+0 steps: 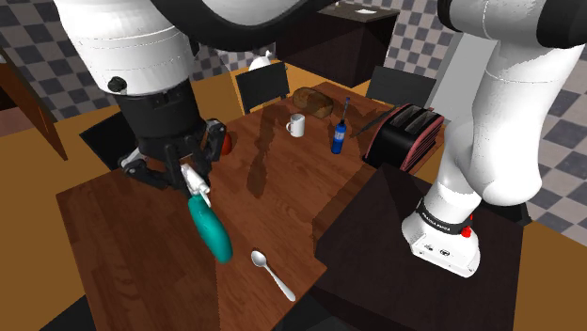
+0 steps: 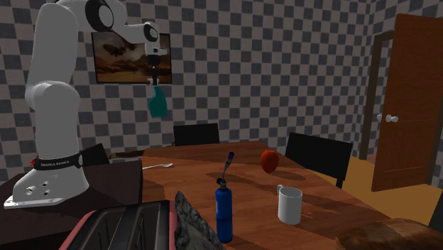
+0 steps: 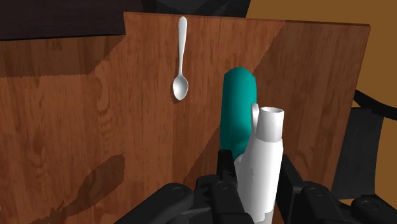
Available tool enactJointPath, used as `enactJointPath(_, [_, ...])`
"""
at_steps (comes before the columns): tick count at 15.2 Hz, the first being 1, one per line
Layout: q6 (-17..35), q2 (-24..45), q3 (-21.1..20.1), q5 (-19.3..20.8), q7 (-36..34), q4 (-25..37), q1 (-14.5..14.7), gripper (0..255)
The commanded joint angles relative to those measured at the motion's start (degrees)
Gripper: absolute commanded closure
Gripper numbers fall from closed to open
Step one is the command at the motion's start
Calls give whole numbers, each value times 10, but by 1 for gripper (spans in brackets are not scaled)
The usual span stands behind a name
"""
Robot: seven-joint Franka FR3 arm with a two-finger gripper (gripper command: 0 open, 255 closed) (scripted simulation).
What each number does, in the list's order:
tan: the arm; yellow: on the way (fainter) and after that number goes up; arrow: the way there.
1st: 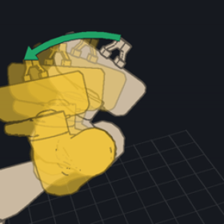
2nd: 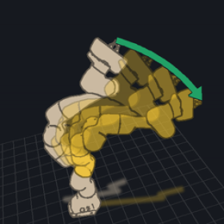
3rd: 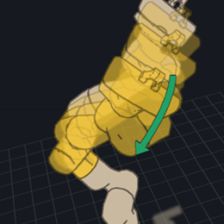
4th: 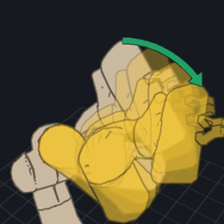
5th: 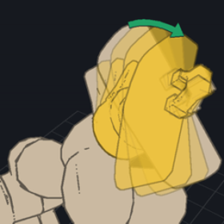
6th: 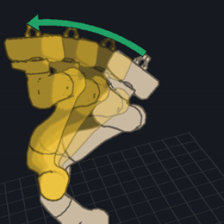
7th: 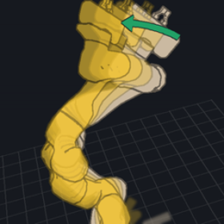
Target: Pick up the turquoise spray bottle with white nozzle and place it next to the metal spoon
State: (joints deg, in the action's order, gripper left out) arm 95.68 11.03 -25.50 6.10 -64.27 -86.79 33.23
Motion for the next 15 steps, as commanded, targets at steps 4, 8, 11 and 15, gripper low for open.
enactJointPath(4, [39, -3, 1, -1, -1, -41, -3, 255])
enactJointPath(8, [70, -3, 2, 0, -2, -72, -4, 255])
enactJointPath(11, [92, -1, 2, 1, -3, -93, -4, 255])
enactJointPath(15, [121, 3, 3, 4, -6, -119, -5, 255])
